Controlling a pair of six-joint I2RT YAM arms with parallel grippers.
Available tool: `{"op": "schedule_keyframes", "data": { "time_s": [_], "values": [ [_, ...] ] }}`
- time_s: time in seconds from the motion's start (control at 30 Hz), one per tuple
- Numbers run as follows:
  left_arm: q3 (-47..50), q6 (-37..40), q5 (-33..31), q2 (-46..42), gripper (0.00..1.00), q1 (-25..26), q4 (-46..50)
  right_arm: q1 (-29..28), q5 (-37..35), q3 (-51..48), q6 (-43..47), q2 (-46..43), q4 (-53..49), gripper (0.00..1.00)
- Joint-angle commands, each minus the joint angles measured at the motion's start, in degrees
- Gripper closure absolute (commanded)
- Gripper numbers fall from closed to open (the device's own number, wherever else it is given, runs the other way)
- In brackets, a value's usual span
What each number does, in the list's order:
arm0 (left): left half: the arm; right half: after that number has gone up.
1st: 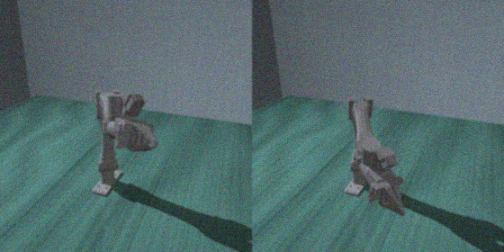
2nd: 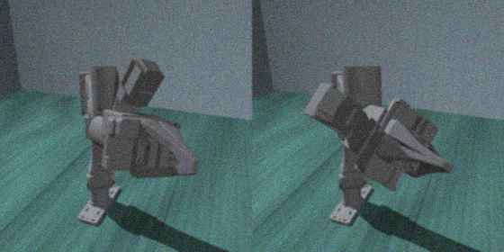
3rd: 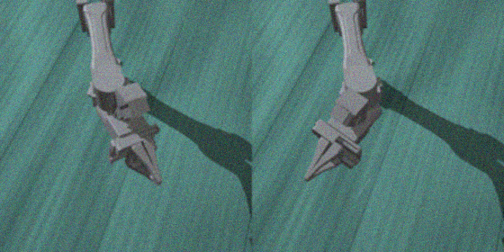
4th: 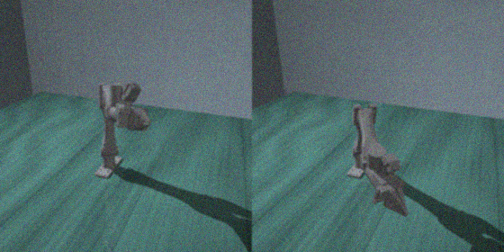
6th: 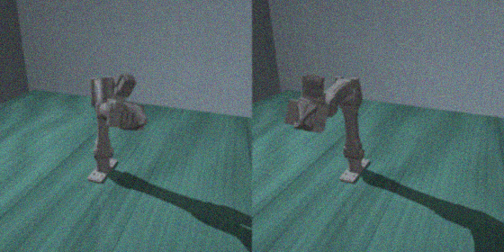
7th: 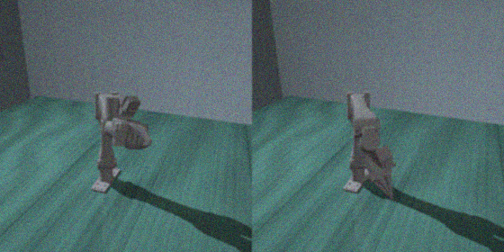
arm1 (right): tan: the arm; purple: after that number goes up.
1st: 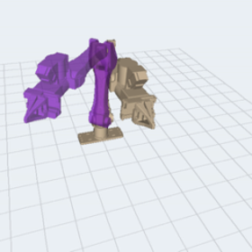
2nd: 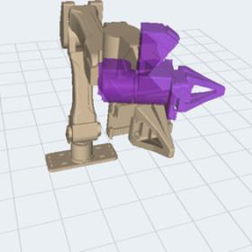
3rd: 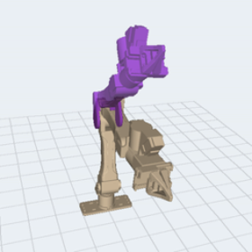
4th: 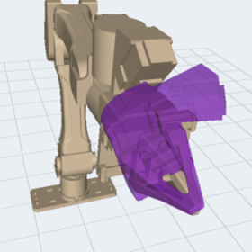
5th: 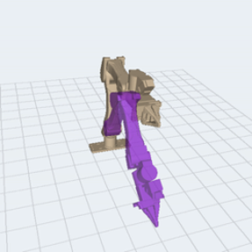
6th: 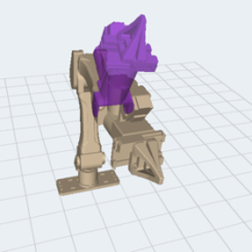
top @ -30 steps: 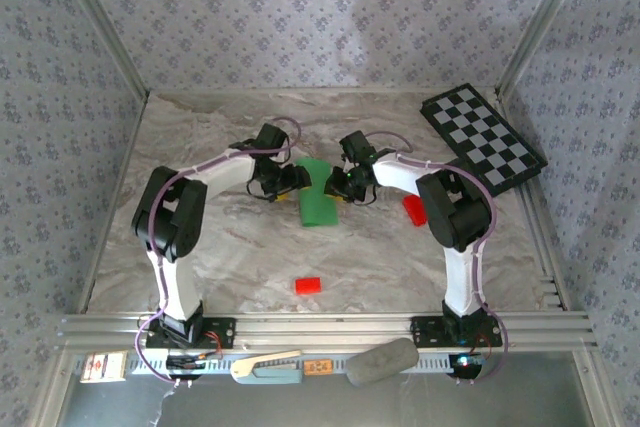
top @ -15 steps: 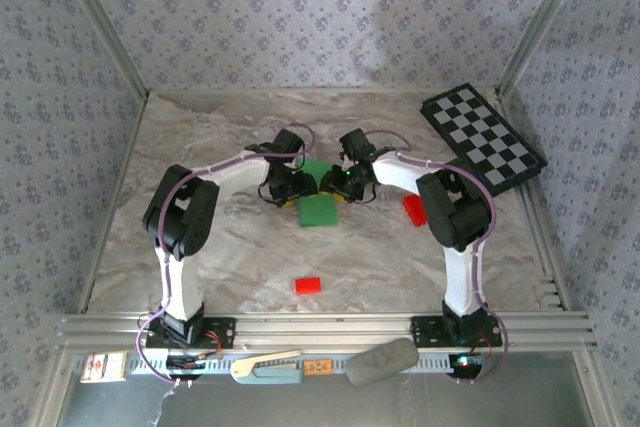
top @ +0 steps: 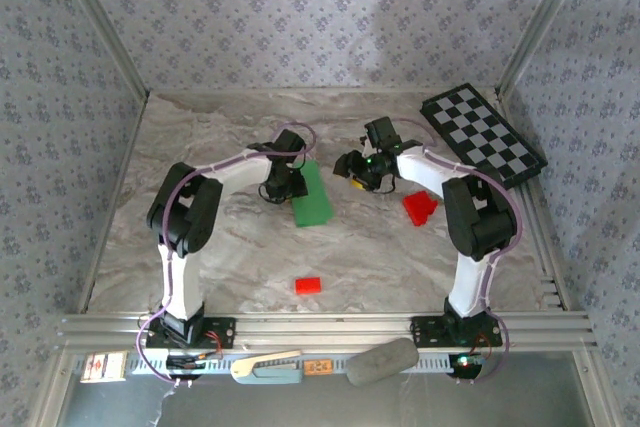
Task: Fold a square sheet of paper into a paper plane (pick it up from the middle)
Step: Hold the square sheet of paper at the center of the table.
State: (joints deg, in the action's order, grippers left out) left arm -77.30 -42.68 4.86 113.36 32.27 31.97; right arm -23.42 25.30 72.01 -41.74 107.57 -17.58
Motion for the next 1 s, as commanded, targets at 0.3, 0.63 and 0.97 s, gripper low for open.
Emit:
{"op": "schedule_keyframes", "data": {
  "time_s": [0.3, 0.63, 0.97],
  "values": [
    [0.49, 7.93, 5.23, 0.21, 0.67, -1.76, 0.35, -0.21, 1.94, -0.56, 1.03, 1.40, 0.66, 0.43],
    [1.79, 11.56, 8.98, 0.28, 0.75, -3.57, -0.46, -1.09, 3.11, 0.37, 1.69, 2.86, 0.42, 0.45],
    [2.33, 17.16, 12.30, 0.98, 0.74, -4.25, -0.25, -1.73, 3.55, 1.12, 2.43, 4.05, -0.13, 0.46]
  ]
}}
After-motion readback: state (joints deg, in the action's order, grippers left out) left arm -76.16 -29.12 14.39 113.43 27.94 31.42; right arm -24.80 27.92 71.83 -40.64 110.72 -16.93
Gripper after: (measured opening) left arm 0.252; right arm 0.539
